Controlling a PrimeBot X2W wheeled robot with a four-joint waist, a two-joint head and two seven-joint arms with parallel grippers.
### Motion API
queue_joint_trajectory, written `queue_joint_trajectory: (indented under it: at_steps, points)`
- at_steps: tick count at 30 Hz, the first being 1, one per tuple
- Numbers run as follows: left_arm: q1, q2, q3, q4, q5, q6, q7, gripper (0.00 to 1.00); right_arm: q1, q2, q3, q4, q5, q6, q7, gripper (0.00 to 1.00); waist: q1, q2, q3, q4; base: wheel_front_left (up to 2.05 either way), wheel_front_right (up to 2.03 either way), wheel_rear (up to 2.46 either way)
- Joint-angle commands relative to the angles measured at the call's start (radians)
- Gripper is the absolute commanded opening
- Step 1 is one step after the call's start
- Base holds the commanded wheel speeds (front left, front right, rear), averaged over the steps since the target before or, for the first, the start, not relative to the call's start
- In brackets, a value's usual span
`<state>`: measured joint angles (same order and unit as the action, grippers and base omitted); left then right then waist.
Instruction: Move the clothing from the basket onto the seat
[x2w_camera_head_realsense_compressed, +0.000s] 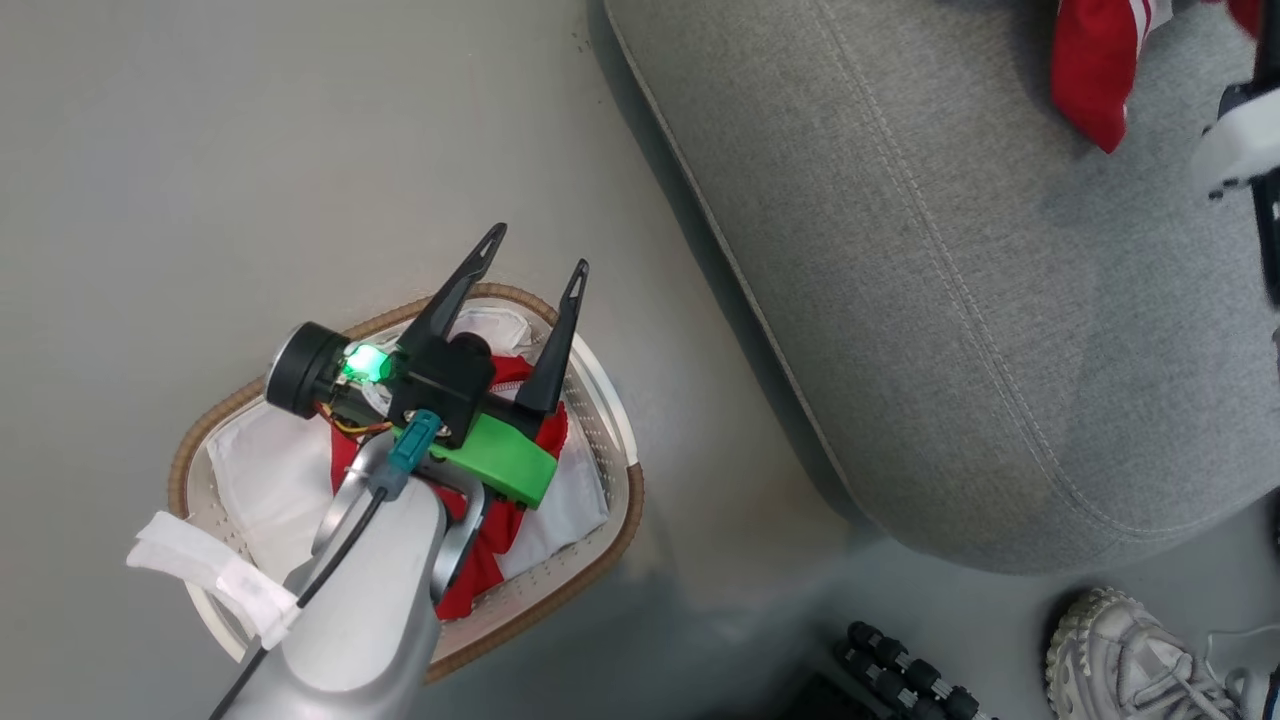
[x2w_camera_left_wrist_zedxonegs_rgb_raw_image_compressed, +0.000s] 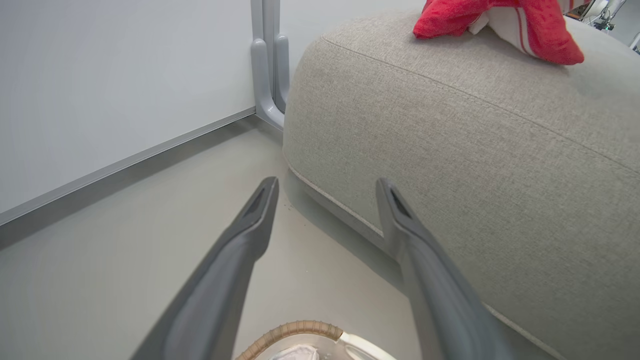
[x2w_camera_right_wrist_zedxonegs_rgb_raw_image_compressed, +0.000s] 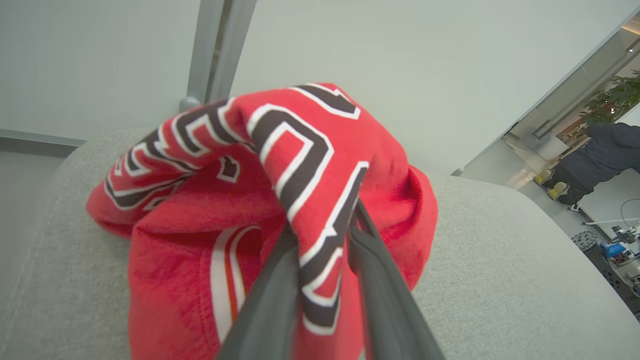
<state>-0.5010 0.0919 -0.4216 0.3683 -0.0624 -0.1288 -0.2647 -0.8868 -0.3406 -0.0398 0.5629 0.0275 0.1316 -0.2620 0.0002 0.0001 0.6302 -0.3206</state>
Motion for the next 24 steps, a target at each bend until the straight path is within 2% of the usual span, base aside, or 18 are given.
queue_joint_trajectory:
  at_steps: [1,2,6,11,16,24]
  points:
    - [0.007,0.011,0.011,0.004,0.004,0.004,0.001,1.00,0.039,0.004,-0.009,0.018,-0.007,-0.002,-0.004,0.97,-0.0002,-0.0001,0.006,0.012,0.00,0.00,0.00]
    - [0.014,0.012,0.020,0.005,0.004,0.006,0.001,1.00,0.061,0.016,-0.021,0.027,-0.003,-0.002,-0.004,1.00,-0.0002,-0.0001,0.000,0.010,0.00,0.00,0.00]
    - [0.036,0.017,0.052,0.009,0.001,0.013,0.001,1.00,0.150,0.054,-0.073,0.027,0.008,-0.002,-0.004,1.00,-0.0002,-0.0001,-0.027,0.001,0.00,0.00,0.00]
    - [0.070,0.013,0.087,0.010,0.003,0.024,0.001,1.00,0.270,0.084,-0.085,-0.001,0.028,-0.002,-0.004,1.00,-0.0002,-0.0001,-0.079,0.003,0.00,0.00,0.00]
    - [0.114,0.003,0.137,0.004,-0.010,0.037,0.001,1.00,0.375,0.108,-0.040,-0.052,0.054,-0.002,-0.004,1.00,-0.0002,-0.0001,-0.137,0.021,0.00,0.00,0.00]
    - [0.198,-0.017,0.224,-0.012,-0.028,0.060,0.001,1.00,0.442,0.152,0.076,-0.157,0.098,-0.002,-0.004,1.00,-0.0002,-0.0001,-0.241,0.080,0.00,0.00,0.00]
